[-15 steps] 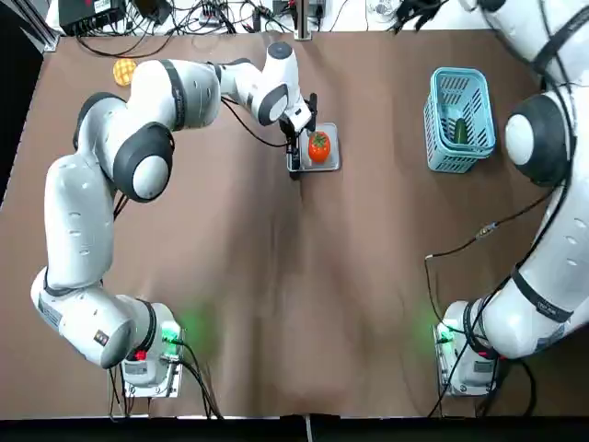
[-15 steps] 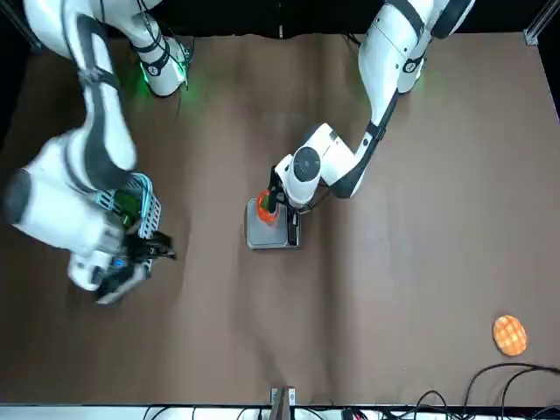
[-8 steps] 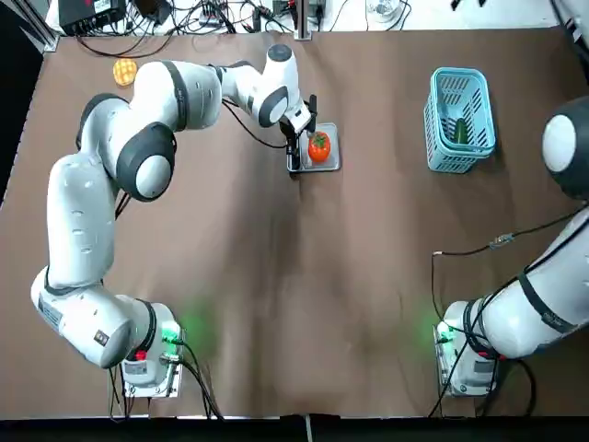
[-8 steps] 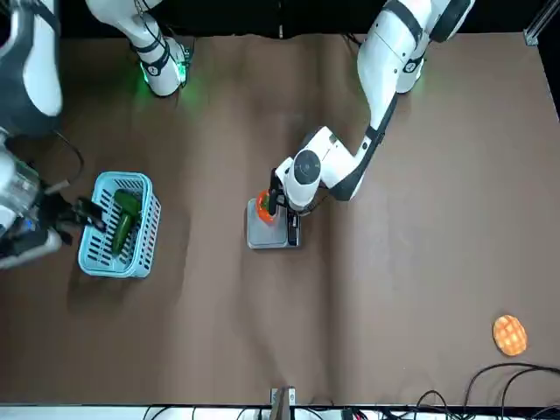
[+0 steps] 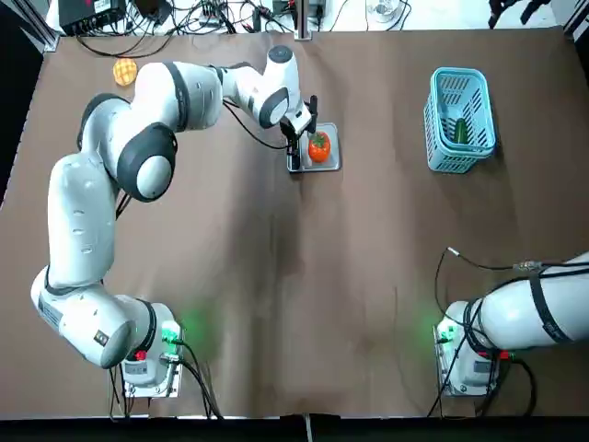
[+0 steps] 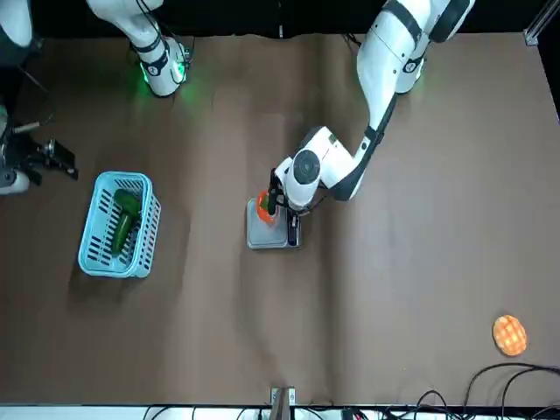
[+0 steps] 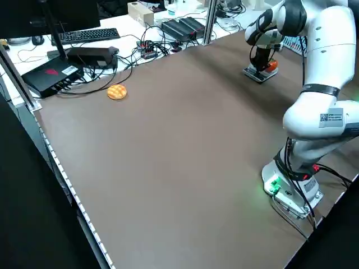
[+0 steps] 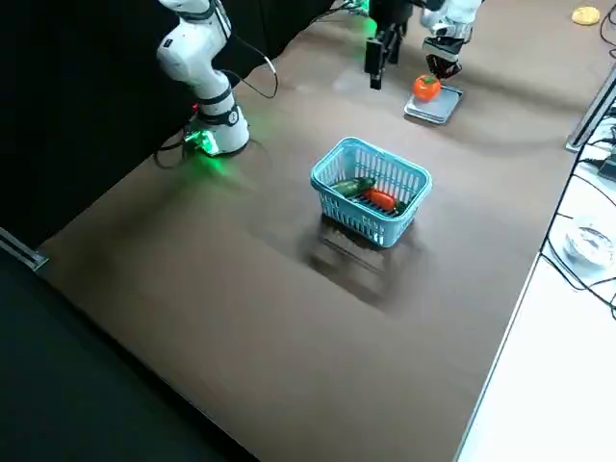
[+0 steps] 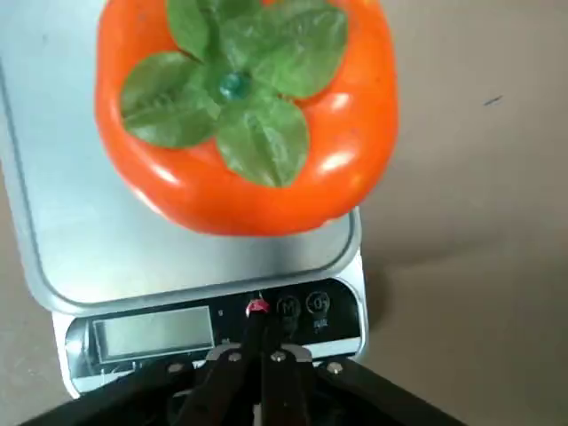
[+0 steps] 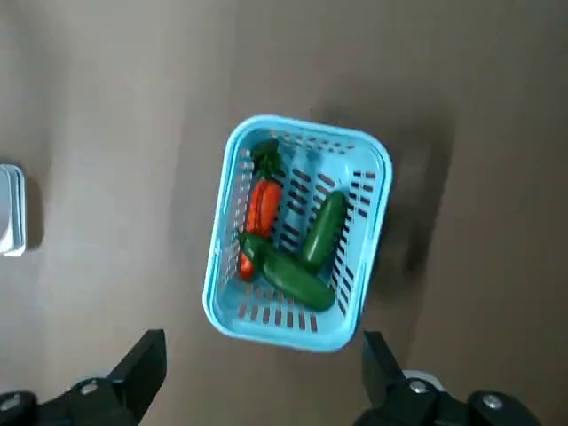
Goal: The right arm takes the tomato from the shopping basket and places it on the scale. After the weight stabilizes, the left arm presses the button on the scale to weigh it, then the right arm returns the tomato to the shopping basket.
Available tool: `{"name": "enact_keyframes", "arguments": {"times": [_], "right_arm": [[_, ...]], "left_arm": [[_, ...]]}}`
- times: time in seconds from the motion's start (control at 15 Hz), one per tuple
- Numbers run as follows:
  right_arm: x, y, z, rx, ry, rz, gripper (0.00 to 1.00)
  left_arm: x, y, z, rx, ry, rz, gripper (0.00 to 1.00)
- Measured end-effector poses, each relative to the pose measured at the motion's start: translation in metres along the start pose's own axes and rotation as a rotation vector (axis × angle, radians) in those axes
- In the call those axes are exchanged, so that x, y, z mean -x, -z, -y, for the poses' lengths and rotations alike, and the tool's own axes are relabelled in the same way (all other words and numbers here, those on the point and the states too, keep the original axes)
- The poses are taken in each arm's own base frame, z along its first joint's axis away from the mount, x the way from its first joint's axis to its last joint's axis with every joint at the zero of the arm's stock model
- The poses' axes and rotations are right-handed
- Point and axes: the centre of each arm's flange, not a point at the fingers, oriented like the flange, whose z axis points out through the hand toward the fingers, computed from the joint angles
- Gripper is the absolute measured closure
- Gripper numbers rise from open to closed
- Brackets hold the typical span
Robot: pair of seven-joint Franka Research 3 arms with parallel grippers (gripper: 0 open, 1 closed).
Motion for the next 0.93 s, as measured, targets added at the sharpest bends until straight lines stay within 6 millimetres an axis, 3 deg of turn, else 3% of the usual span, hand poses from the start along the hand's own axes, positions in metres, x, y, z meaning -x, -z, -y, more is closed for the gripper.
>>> {"name": "enact_keyframes", "arguments": {"times": [0.27, 0.93], "right_arm": [[0.013, 0.005, 0.007, 0.023, -0.041, 0.004, 0.04], [0.006, -0.001, -0.008, 0.030, -0.080, -0.017, 0.03]], "left_arm": [[0.001, -0.006, 0.000, 0.003, 0.001, 0.000, 0.99], [-0.001, -0.006, 0.002, -0.010, 0.002, -0.012, 0.99]]}}
